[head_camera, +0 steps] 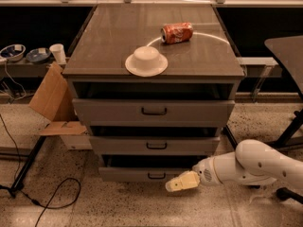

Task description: Open middle drawer

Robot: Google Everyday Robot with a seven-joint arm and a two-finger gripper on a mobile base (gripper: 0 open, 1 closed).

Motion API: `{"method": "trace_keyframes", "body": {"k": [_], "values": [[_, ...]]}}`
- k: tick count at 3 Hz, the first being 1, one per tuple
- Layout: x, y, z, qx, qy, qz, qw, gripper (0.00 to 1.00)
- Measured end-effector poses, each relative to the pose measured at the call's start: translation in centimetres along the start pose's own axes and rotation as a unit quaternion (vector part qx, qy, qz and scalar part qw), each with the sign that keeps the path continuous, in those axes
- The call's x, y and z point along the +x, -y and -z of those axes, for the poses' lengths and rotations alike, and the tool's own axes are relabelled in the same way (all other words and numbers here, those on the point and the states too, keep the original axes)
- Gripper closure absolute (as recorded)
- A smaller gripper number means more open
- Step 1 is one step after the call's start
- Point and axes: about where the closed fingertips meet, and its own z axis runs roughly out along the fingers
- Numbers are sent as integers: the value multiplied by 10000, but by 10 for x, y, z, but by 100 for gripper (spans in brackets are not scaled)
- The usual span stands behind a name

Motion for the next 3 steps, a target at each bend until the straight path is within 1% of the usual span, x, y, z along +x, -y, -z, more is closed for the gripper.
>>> {"method": "trace_keyframes", "body": {"k": [1, 2, 3], "values": [[0, 0, 0, 0, 0, 0, 10000, 0], [2, 2, -2, -112, 99, -72, 9999, 0], [-10, 3, -16, -297, 672, -233, 9970, 0]]}}
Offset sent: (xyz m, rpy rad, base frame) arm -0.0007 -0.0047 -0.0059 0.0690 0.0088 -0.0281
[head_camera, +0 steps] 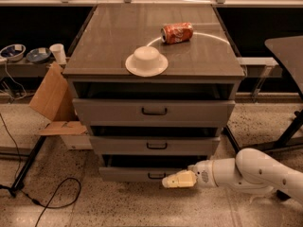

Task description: Open middle drawer

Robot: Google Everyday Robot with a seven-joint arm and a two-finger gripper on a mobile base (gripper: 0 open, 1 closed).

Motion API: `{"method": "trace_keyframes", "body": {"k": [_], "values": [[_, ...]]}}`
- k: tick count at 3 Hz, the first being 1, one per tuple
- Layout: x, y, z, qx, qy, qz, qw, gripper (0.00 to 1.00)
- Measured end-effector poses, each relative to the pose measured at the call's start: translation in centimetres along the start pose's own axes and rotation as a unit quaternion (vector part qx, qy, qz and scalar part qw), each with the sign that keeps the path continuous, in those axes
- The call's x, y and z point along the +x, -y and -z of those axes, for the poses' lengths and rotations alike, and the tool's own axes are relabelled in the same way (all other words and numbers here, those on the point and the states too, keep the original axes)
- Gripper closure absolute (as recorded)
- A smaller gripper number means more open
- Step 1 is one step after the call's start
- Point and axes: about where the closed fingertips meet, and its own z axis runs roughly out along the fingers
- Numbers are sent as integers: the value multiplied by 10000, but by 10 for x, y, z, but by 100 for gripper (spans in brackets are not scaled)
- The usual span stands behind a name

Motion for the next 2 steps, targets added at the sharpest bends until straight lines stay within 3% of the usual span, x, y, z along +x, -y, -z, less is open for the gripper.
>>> {"method": "trace_keyframes", "body": {"k": [2], "values": [[-35, -17, -29, -224, 724, 102, 9971, 0]]}}
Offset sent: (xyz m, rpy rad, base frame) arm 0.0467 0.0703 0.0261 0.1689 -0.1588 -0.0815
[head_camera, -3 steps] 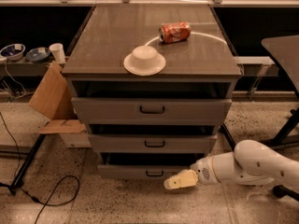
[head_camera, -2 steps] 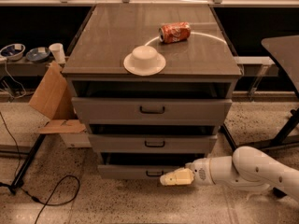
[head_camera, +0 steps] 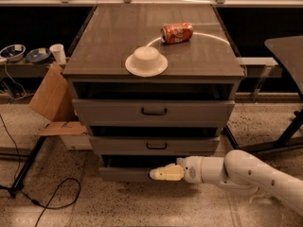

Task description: Open middle drawer

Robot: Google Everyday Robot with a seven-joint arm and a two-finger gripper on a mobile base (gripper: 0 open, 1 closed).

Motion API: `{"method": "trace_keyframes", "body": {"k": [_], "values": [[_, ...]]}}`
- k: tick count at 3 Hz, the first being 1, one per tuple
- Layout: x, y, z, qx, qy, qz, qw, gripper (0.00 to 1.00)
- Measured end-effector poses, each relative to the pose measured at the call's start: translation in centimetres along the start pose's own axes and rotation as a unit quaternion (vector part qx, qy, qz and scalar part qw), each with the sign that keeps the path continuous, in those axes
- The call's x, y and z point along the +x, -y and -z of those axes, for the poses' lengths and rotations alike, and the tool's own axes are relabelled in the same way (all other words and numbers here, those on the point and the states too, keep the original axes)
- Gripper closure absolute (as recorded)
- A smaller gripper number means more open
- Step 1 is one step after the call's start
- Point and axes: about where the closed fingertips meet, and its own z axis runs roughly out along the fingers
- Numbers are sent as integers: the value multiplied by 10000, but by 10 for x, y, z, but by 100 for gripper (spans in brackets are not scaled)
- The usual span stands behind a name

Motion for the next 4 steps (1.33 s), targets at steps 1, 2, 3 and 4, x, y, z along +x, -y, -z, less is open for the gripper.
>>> {"method": "trace_keyframes", "body": {"k": [1, 2, 3, 4], "values": [[-22, -6, -41, -70, 188, 78, 9998, 0], [-34, -6, -69, -139, 242, 69, 9996, 0], [-78, 23, -99, 26, 487, 63, 9988, 0], [-80, 36, -102, 108, 541, 8, 9985, 0]]}}
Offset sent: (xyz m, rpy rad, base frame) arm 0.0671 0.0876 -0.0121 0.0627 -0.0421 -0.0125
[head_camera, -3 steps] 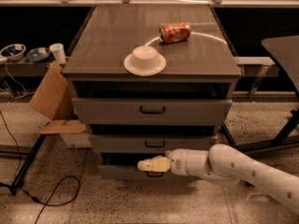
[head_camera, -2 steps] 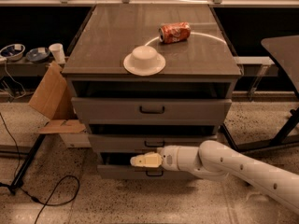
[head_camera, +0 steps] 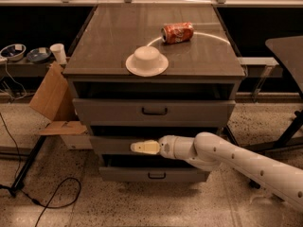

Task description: Open middle drawer

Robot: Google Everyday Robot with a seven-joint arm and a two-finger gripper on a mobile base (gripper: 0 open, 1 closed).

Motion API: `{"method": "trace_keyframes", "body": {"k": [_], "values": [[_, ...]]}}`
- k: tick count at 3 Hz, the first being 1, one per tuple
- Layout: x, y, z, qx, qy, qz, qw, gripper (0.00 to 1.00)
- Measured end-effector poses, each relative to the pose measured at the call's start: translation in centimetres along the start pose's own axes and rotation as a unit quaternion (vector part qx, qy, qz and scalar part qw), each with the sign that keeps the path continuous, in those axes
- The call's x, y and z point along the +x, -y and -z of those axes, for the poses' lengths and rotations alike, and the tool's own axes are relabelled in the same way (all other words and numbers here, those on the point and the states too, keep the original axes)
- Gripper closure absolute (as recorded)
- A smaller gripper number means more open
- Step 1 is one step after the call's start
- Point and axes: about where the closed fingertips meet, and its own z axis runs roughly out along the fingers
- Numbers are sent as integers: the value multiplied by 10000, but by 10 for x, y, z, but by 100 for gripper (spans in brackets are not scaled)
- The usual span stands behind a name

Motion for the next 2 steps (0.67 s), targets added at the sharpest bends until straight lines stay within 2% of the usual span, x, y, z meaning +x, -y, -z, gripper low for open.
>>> {"method": "trace_keyframes", "body": {"k": [2], "values": [[-18, 33, 19, 422, 371, 12, 9984, 0]]}}
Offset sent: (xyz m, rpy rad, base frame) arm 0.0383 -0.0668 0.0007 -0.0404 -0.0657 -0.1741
